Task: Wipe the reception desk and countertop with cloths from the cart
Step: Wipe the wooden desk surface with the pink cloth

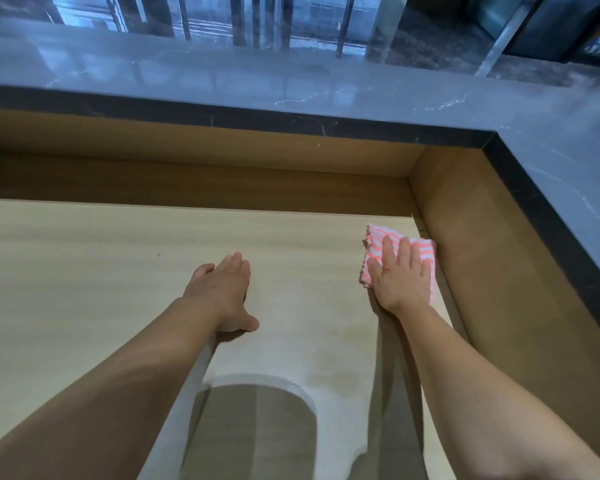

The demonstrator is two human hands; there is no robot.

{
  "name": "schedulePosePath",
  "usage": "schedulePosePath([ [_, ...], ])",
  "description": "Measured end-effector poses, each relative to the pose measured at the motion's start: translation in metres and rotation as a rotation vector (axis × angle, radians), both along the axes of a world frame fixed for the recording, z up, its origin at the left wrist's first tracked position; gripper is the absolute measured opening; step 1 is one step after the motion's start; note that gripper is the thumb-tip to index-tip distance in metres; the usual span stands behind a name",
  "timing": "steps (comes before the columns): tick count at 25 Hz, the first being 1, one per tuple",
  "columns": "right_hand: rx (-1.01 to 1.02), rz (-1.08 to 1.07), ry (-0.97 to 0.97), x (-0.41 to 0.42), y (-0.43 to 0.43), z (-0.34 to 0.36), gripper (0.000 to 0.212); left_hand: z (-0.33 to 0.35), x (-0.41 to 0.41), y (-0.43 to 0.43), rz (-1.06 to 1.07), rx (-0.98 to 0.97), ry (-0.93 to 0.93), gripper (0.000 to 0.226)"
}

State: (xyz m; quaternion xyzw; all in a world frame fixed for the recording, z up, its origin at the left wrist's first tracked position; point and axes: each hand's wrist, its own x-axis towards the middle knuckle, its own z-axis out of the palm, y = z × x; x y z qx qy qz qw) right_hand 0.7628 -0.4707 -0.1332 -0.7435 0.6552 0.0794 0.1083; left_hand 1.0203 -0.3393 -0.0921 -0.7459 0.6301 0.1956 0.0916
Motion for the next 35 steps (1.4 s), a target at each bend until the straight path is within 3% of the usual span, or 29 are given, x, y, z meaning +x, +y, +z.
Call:
schedulePosePath([
  [2,-0.001,-0.035,-0.019,0.025,0.013,0.001,0.060,-0.001,0.000,-0.001,0.005,0.010,-0.001,0.089],
  [5,-0.022,0.093,-0.047,0.081,0.050,-0.002,0.061,-0.001,0.002,-0.001,0.005,0.044,-0.008,0.102],
  [9,0.011,0.387,-0.095,0.146,0.097,-0.003,0.061,0.001,0.000,0.001,-0.002,0.023,-0.002,0.092],
  [11,0.029,0.452,-0.092,0.146,0.094,-0.003,0.060,0.004,0.000,0.000,-0.007,0.018,0.000,0.085],
  [13,0.020,0.494,-0.098,0.129,0.083,-0.002,0.060,0.005,-0.002,-0.001,-0.003,0.063,-0.032,0.092],
  [16,0.001,0.437,-0.087,0.091,0.058,-0.002,0.060,0.003,-0.002,-0.004,0.016,0.121,-0.081,0.108],
  [24,-0.046,0.127,0.017,-0.031,0.012,-0.001,0.060,0.000,-0.002,-0.003,0.022,0.144,-0.078,0.111],
  [30,-0.042,0.011,-0.020,0.013,0.032,-0.003,0.060,-0.002,0.000,-0.004,0.012,0.132,-0.062,0.111],
  [35,-0.057,0.206,-0.068,0.097,0.087,-0.003,0.061,-0.004,0.000,0.005,0.006,0.014,-0.100,0.099],
])
